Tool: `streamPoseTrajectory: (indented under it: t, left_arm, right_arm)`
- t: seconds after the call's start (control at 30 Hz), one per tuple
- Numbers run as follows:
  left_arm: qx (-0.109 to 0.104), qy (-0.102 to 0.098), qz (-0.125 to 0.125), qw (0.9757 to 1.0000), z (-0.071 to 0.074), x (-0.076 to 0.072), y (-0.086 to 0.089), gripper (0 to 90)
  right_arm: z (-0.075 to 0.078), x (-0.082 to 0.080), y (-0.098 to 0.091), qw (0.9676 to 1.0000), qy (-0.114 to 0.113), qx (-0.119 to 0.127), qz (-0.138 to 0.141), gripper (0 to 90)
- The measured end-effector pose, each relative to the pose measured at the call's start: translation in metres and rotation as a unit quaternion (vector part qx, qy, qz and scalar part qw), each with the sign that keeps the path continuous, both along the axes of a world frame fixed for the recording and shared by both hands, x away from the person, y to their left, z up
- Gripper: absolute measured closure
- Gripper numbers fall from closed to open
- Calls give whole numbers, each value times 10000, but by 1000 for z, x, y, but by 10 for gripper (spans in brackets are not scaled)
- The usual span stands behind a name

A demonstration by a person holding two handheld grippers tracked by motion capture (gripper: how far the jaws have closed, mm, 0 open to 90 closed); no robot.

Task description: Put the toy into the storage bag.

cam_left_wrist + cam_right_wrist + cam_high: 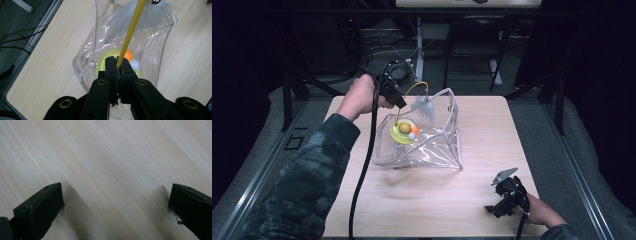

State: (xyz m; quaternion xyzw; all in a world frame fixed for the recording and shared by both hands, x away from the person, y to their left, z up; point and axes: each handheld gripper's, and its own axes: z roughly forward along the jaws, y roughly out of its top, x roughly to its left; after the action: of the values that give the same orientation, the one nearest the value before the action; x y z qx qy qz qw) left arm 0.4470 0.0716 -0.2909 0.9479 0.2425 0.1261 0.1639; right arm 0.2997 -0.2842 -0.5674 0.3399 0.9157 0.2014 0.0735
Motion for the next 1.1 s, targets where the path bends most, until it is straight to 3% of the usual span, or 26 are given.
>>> streamPoseTrajectory:
  t: [0.23, 0.43, 0.73, 1.1]
  left_arm:
    - [-45, 183, 8, 9998, -15, 6, -2, 879]
    - [-24, 241, 35, 9997, -25, 9, -4, 879]
    - [-156, 316, 99, 9993, -42, 13, -7, 879]
    - [-226, 579, 129, 9980, -65, 18, -12, 879]
  right_arm:
    - [0, 0, 0, 10000, -3, 2, 1, 0]
    - [0, 0, 0, 10000, -1, -2, -7, 0]
    - [0, 0, 0, 10000, 6, -9, 2, 0]
    - [0, 0, 0, 10000, 1, -3, -15, 0]
